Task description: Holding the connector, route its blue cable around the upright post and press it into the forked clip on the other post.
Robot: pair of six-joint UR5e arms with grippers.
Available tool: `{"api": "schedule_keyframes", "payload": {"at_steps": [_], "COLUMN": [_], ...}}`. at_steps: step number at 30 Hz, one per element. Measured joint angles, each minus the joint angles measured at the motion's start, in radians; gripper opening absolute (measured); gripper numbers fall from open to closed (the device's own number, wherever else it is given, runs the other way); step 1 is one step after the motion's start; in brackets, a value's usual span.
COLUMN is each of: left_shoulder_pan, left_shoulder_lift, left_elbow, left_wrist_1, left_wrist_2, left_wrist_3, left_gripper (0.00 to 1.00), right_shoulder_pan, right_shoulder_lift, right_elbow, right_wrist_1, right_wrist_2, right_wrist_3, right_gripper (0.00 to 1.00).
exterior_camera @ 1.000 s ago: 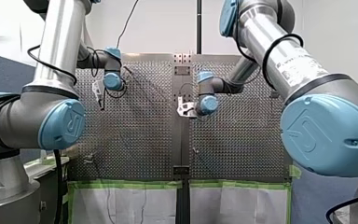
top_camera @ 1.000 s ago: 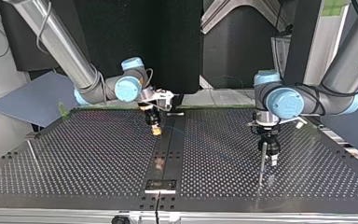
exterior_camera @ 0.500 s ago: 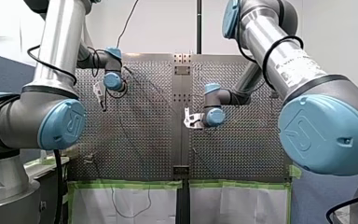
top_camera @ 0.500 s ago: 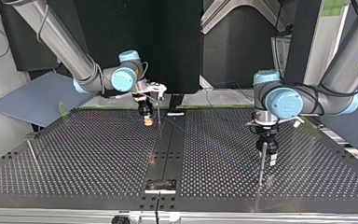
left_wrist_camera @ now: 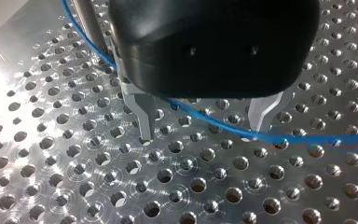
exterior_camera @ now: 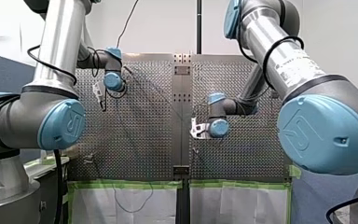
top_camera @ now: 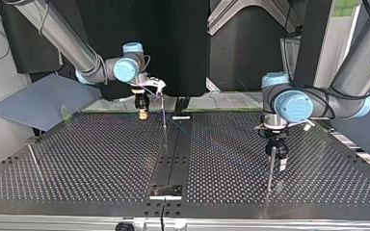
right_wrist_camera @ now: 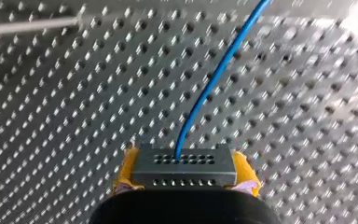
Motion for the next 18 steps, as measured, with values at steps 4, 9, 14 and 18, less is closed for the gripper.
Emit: {"api": "schedule_keyframes", "payload": {"at_steps": [4,9,14,18], "left_shoulder_pan": [0.0,-0.002,-0.003,-0.004], "left_shoulder_lift": [0.0,0.0,0.0,0.0], "left_elbow": [0.0,0.0,0.0,0.0], "left_wrist_1": [-0.003,-0.005,-0.008,-0.009], "left_wrist_2": [0.0,-0.004,-0.01,-0.011], "left_wrist_3": [0.001,0.002,0.003,0.003], "left_gripper": [1.0,1.0,1.0,1.0], "right_shoulder_pan": [-0.014,-0.034,-0.053,-0.067], "right_shoulder_lift": [0.0,0.0,0.001,0.001], "right_elbow": [0.043,0.096,0.143,0.189], "right_wrist_1": [-0.043,-0.096,-0.143,-0.189], "right_wrist_2": [0.011,0.028,0.035,0.041], "right_wrist_3": [0.009,0.013,0.021,0.023], "right_gripper": [0.0,0.0,0.0,0.0]}}
